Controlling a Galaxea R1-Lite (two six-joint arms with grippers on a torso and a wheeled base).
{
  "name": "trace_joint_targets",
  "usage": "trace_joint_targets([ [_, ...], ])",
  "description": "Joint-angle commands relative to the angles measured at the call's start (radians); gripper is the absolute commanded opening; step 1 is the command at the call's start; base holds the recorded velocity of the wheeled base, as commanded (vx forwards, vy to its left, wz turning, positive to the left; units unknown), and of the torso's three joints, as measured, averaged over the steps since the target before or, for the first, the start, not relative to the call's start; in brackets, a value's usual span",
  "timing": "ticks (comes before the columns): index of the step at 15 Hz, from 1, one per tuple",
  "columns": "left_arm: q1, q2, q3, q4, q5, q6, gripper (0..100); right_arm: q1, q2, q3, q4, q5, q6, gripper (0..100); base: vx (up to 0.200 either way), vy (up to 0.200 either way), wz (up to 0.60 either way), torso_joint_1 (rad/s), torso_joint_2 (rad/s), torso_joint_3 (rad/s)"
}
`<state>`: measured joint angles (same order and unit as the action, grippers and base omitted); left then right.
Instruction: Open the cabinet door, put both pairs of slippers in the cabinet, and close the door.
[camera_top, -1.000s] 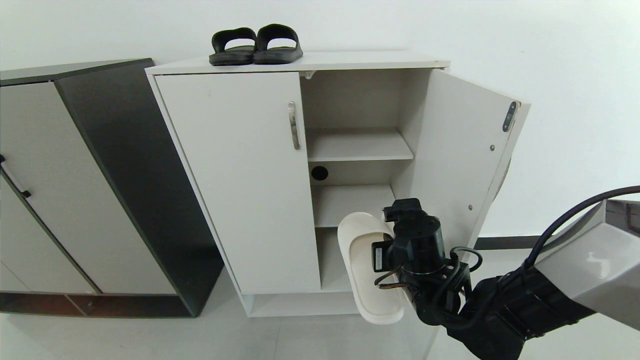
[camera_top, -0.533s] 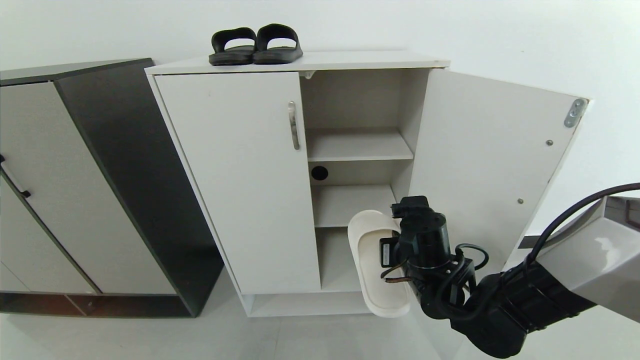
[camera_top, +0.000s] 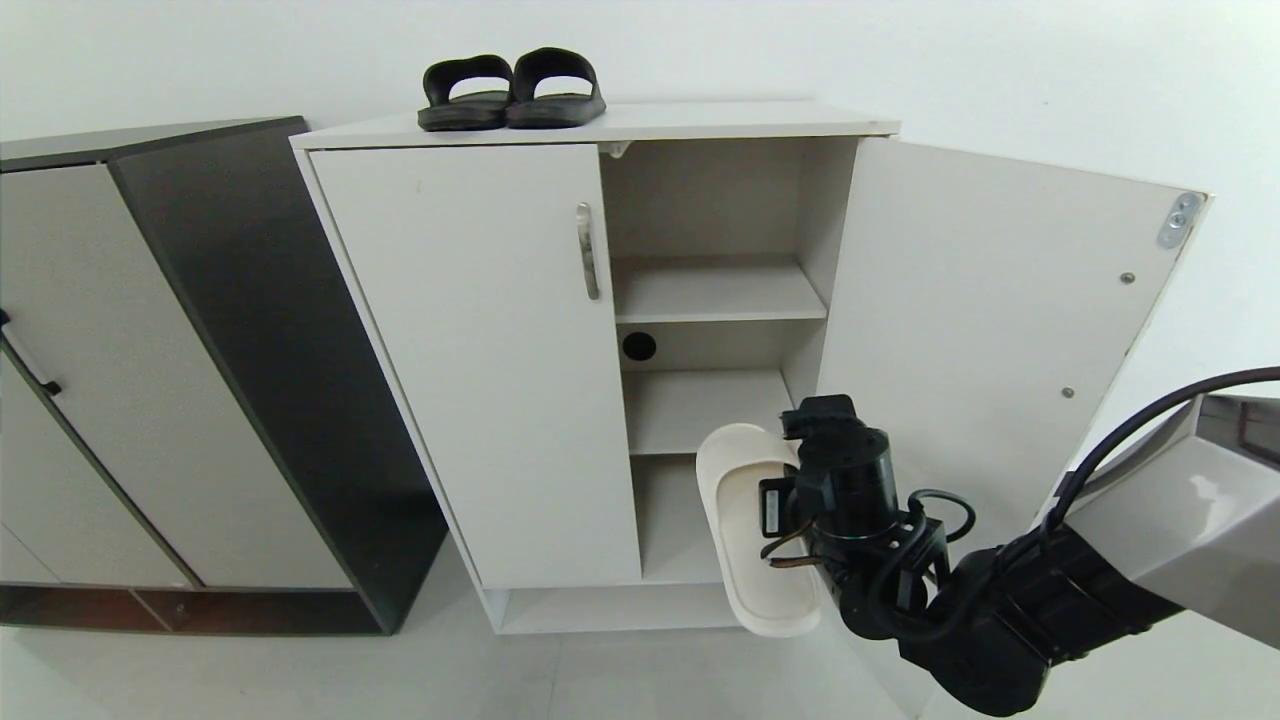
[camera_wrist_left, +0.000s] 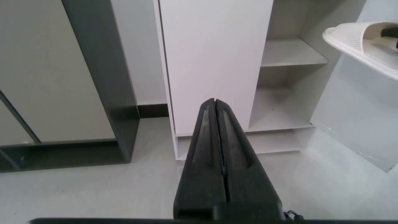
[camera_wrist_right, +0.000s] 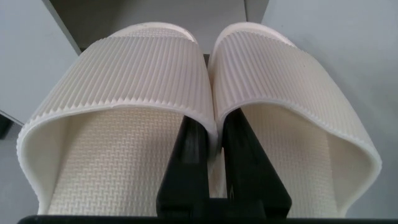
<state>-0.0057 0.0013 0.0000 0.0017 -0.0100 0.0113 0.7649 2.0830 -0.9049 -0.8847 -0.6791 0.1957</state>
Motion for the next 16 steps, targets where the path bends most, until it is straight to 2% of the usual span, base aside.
trace_joint_targets([
  [1, 0.000, 0.002, 0.000, 0.001, 0.001, 0.001, 0, 0.001, 0.003, 0.000, 0.000, 0.001, 0.001, 0, 0.000, 0.000, 0.00, 0.000, 0.00, 0.000],
  [16, 0.001, 0.002, 0.000, 0.000, 0.001, 0.001, 0, -0.064, -0.001, 0.000, 0.000, 0.000, -0.019, 0, 0.000, 0.000, 0.00, 0.000, 0.00, 0.000],
])
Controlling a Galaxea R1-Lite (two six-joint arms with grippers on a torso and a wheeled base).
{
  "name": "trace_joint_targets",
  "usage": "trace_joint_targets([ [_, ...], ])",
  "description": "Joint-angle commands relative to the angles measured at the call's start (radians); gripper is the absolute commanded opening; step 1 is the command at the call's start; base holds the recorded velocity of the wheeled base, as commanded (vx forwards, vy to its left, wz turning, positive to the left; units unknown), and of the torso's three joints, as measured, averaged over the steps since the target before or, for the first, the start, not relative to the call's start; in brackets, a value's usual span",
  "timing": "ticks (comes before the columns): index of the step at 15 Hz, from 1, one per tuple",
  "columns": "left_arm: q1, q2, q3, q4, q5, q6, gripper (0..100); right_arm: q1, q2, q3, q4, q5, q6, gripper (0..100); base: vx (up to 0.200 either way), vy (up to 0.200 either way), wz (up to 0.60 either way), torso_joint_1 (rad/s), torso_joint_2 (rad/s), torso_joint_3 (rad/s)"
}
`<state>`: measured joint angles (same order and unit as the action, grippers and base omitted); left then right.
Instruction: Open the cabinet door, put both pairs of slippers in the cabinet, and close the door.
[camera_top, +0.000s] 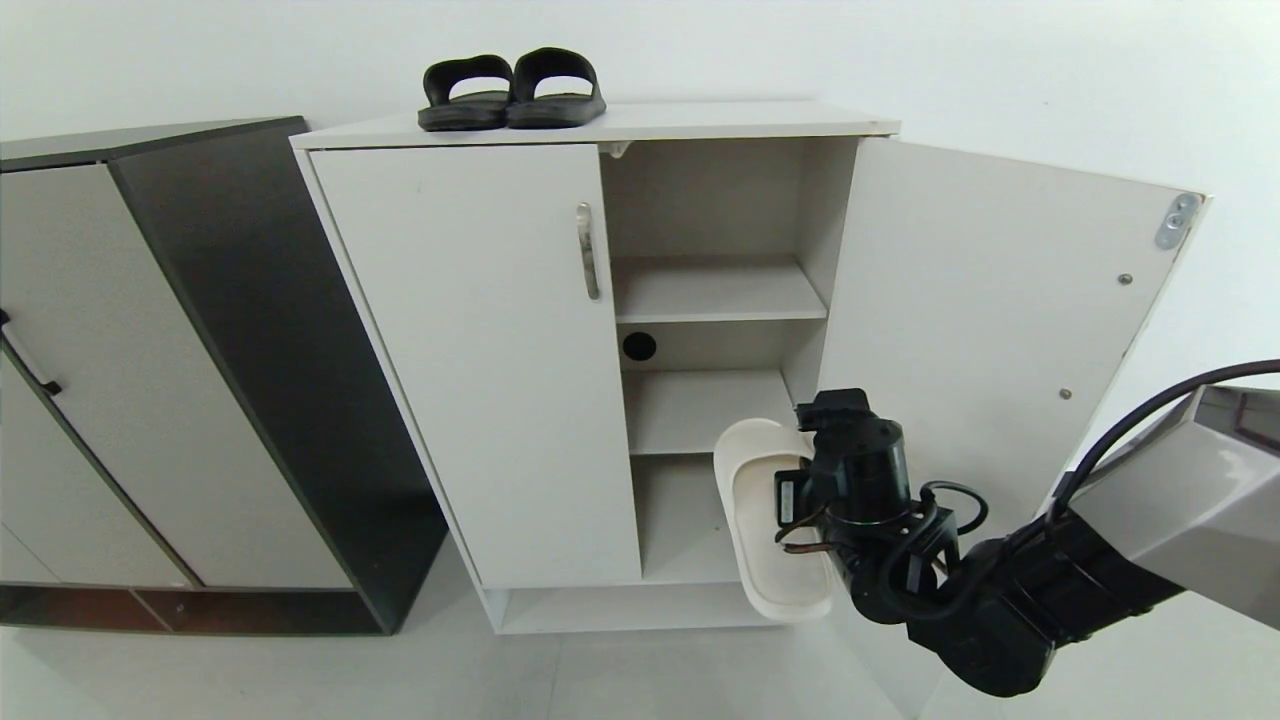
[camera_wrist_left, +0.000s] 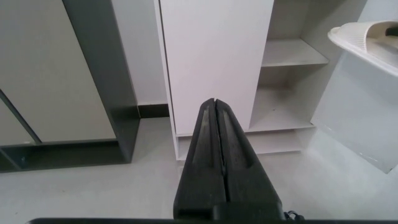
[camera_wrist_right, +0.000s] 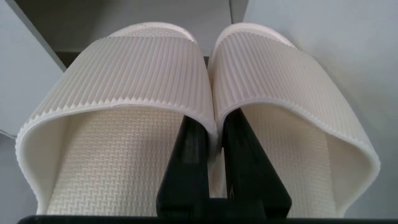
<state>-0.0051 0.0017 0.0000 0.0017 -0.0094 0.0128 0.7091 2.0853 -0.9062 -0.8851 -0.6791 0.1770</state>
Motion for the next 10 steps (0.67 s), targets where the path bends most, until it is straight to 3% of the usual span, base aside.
trace_joint_targets([
  [1, 0.001, 0.001, 0.000, 0.000, 0.000, 0.000, 0, -0.014, -0.004, 0.003, 0.000, 0.000, -0.002, 0, 0.000, 0.000, 0.00, 0.000, 0.00, 0.000],
  [10, 0.001, 0.001, 0.000, 0.001, 0.000, 0.000, 0, -0.022, 0.001, 0.006, 0.000, 0.006, -0.002, 0, 0.000, 0.000, 0.00, 0.000, 0.00, 0.000],
])
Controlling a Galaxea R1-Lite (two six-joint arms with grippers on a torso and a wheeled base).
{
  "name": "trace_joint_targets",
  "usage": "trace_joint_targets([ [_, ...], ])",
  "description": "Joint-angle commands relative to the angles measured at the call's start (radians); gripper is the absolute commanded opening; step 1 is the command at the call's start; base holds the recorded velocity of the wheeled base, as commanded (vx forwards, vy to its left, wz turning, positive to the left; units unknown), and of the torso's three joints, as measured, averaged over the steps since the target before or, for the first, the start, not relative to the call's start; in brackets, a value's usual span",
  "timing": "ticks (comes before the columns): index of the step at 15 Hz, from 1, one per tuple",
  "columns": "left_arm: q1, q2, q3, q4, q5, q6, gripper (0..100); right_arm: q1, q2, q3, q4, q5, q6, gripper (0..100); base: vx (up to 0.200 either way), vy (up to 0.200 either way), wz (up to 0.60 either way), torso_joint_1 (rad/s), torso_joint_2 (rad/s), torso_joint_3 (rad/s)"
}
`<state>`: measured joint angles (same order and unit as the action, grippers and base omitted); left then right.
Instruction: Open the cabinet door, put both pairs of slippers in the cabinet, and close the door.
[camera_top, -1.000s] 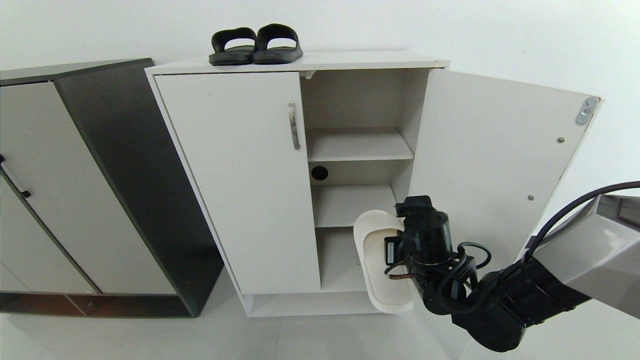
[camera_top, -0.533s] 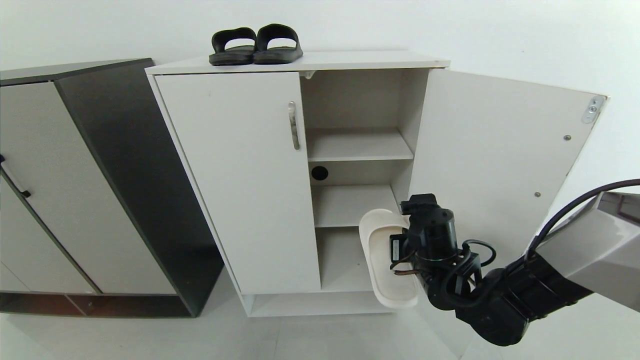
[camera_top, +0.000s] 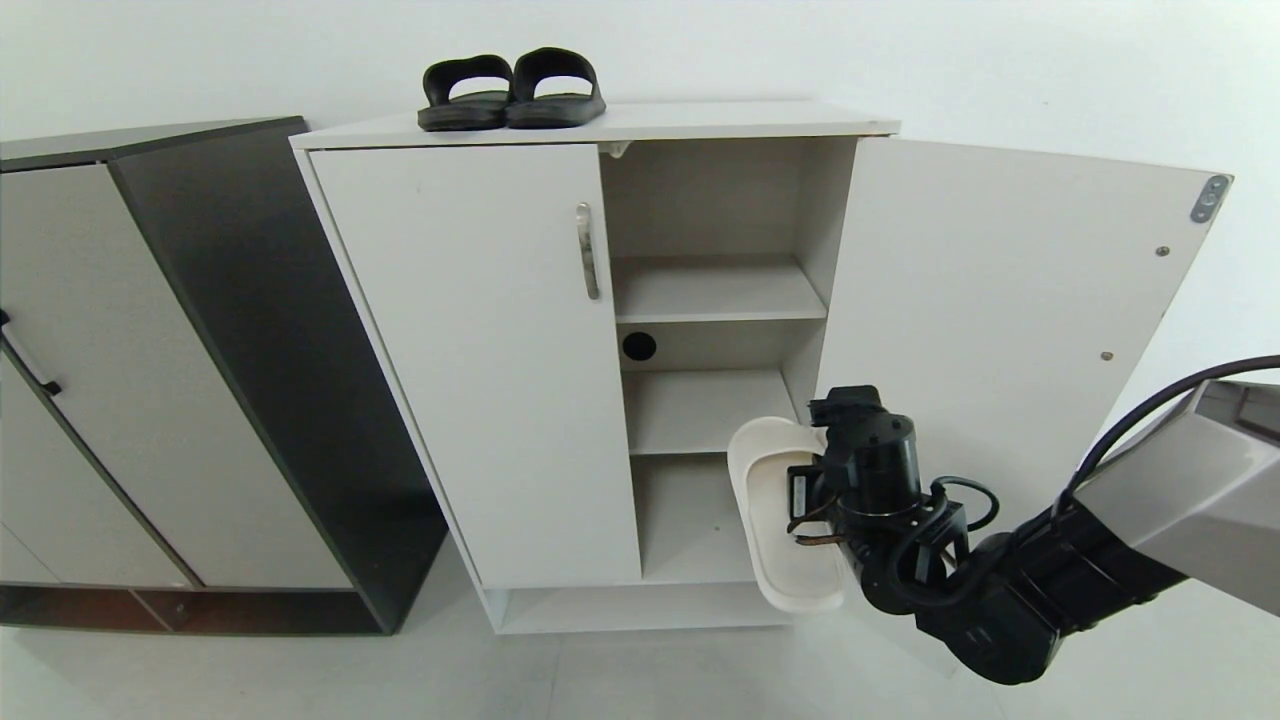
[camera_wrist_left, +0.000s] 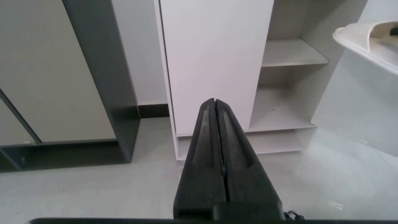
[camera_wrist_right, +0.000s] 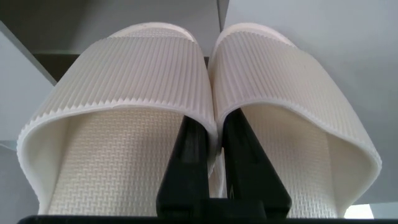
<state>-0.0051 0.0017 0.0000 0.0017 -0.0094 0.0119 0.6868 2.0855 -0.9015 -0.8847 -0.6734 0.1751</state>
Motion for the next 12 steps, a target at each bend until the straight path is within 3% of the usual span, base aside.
trace_joint_targets([
  [1, 0.001, 0.001, 0.000, 0.000, 0.000, 0.000, 0, 0.000, 0.001, 0.001, 0.000, 0.000, 0.001, 0, 0.000, 0.000, 0.00, 0.000, 0.00, 0.000],
  [4, 0.001, 0.001, 0.000, 0.001, 0.000, 0.000, 0, 0.014, -0.010, 0.001, -0.002, -0.002, 0.001, 0, 0.000, 0.000, 0.00, 0.000, 0.00, 0.000],
  [7, 0.001, 0.001, 0.000, 0.000, 0.000, 0.002, 0, 0.119, 0.031, -0.042, 0.000, 0.028, 0.014, 0, 0.000, 0.000, 0.00, 0.000, 0.00, 0.000],
  [12, -0.001, 0.001, 0.000, 0.000, 0.000, 0.000, 0, 0.123, 0.217, -0.163, -0.054, 0.025, 0.029, 0, 0.000, 0.000, 0.00, 0.000, 0.00, 0.000],
])
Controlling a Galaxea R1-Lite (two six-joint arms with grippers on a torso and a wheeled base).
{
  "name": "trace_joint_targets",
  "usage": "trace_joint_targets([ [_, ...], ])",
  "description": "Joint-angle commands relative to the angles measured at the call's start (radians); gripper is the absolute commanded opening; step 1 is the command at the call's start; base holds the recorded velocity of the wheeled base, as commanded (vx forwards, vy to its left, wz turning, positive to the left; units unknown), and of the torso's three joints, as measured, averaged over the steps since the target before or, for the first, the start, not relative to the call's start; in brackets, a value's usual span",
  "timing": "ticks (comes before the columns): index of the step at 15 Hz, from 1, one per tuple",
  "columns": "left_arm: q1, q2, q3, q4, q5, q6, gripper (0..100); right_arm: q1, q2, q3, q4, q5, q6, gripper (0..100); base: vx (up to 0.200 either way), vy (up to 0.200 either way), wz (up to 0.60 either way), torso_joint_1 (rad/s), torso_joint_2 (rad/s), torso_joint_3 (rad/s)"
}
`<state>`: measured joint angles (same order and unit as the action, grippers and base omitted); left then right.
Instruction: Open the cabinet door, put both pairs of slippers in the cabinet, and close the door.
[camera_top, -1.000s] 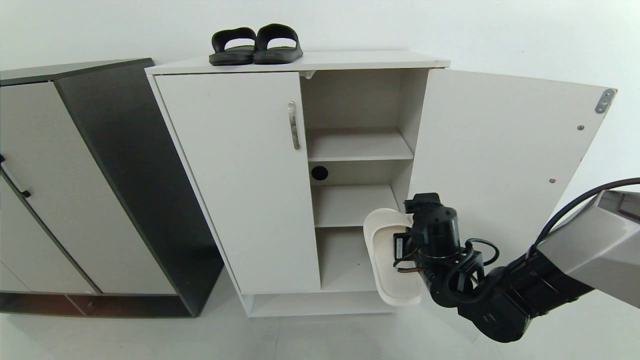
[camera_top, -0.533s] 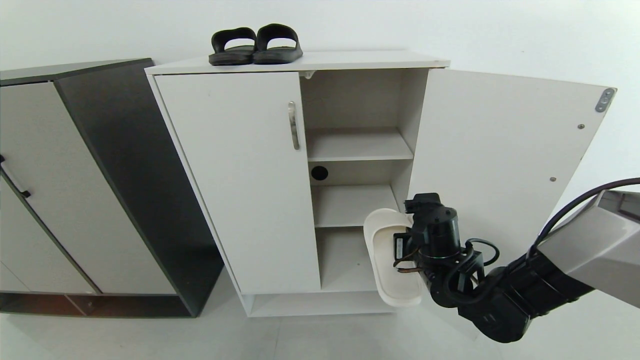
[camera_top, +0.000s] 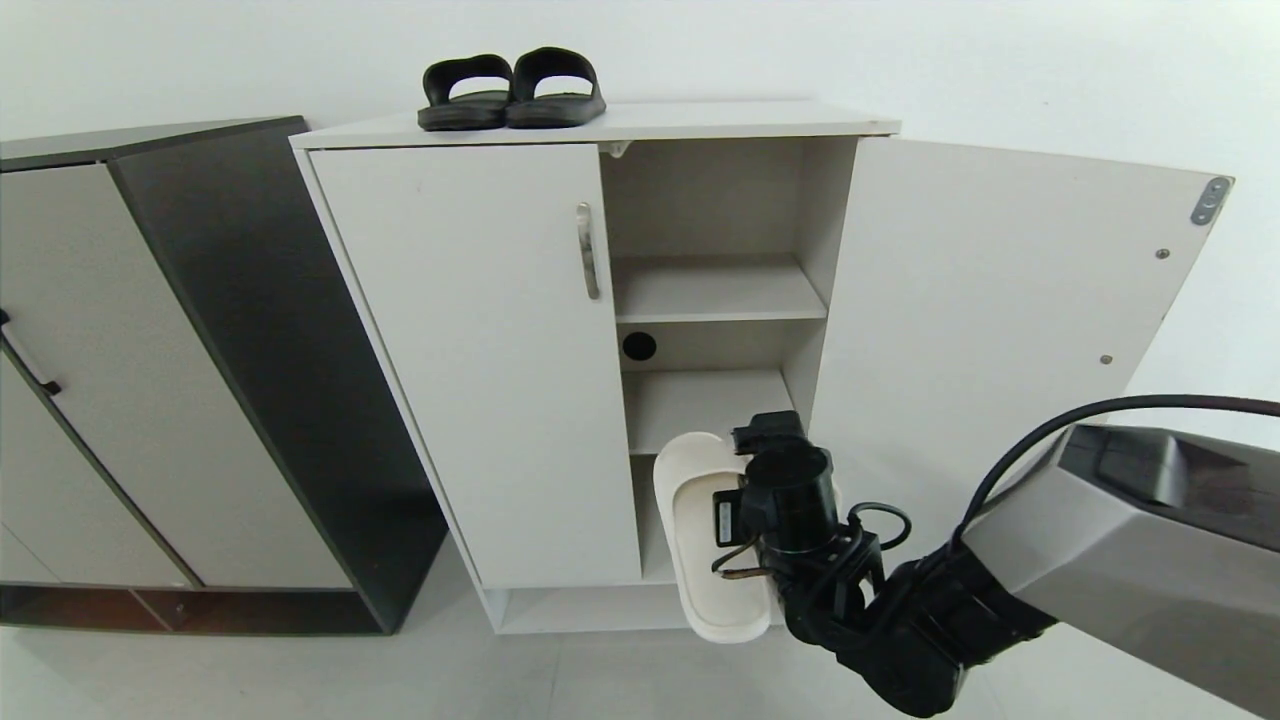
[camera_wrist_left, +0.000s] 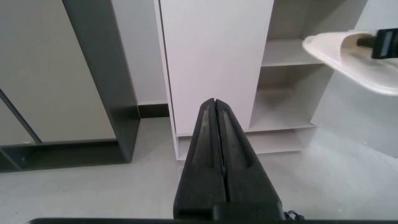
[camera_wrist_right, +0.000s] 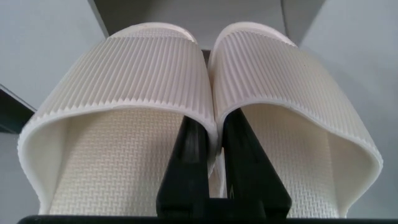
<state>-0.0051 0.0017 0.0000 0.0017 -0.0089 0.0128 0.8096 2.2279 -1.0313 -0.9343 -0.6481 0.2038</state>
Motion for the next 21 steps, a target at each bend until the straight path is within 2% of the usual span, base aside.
trace_joint_targets([
  [1, -0.001, 0.001, 0.000, 0.000, 0.000, 0.000, 0, 0.000, 0.081, -0.041, -0.005, -0.001, -0.001, 0, 0.000, 0.000, 0.00, 0.000, 0.00, 0.000],
  [6, -0.001, 0.001, 0.000, 0.000, 0.000, 0.001, 0, 0.000, 0.104, -0.044, -0.005, -0.002, -0.004, 0, 0.000, 0.000, 0.00, 0.000, 0.00, -0.021],
  [14, 0.001, 0.001, 0.000, 0.001, 0.000, 0.001, 0, 0.017, 0.102, -0.064, -0.034, -0.035, -0.015, 0, 0.000, 0.000, 0.00, 0.005, 0.00, -0.185],
  [17, -0.001, 0.001, 0.000, 0.000, 0.003, 0.000, 0, 0.020, 0.105, -0.026, -0.198, -0.090, -0.133, 0, 0.000, 0.000, 0.00, 0.002, 0.00, -0.186],
  [18, 0.001, 0.001, 0.000, 0.000, 0.003, 0.000, 0, 0.020, 0.110, -0.016, -0.233, -0.091, -0.153, 0, 0.000, 0.000, 0.00, -0.007, 0.00, -0.100],
  [19, 0.001, 0.001, 0.000, 0.000, 0.003, 0.000, 0, 0.020, 0.134, -0.007, -0.350, -0.091, -0.211, 0, 0.000, 0.000, 0.00, 0.000, 0.00, 0.000],
  [21, -0.001, 0.001, 0.000, 0.000, 0.003, 0.000, 0, 0.020, 0.153, -0.007, -0.425, -0.091, -0.254, 0, 0.000, 0.000, 0.00, 0.000, 0.00, 0.000],
])
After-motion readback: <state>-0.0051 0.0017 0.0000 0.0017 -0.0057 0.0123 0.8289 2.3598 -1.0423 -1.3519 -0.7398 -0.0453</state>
